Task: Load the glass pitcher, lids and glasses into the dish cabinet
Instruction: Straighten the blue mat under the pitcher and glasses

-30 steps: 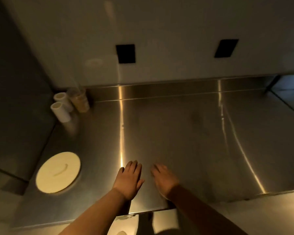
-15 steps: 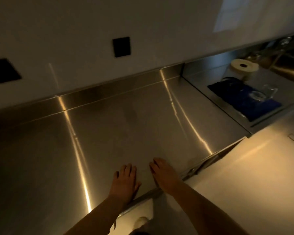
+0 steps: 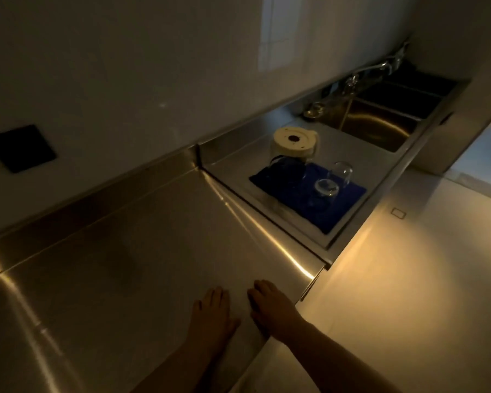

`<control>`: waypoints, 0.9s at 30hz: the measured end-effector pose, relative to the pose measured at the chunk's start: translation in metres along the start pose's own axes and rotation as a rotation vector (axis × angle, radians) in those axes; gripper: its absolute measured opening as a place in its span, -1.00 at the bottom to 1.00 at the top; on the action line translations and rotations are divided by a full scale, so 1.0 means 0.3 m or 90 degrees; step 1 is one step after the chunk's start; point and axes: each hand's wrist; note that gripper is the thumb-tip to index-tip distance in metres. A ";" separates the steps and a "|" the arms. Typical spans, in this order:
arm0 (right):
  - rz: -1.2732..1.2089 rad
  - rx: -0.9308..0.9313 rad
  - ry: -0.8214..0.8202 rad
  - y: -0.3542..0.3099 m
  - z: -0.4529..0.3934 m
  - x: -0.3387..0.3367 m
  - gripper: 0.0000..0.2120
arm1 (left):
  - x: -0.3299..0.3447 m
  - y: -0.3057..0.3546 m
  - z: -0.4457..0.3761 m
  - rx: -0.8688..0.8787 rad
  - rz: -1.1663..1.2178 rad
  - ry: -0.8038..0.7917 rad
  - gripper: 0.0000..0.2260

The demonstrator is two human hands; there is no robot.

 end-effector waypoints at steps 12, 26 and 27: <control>-0.001 -0.034 0.037 0.551 -0.116 -0.140 -0.49 | -0.162 0.367 -0.527 0.057 -0.003 -0.030 -0.37; 0.034 -0.315 0.023 1.224 -0.233 -0.340 -0.62 | -0.307 0.815 -0.892 -0.154 0.149 0.079 -0.35; 0.035 -0.328 0.036 1.249 -0.242 -0.357 -0.62 | -0.323 0.831 -0.910 -0.156 0.157 0.091 -0.35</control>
Point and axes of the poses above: each hand's wrist, its own z-axis away from the middle knuckle, its own x-axis out of the palm, y = z × x
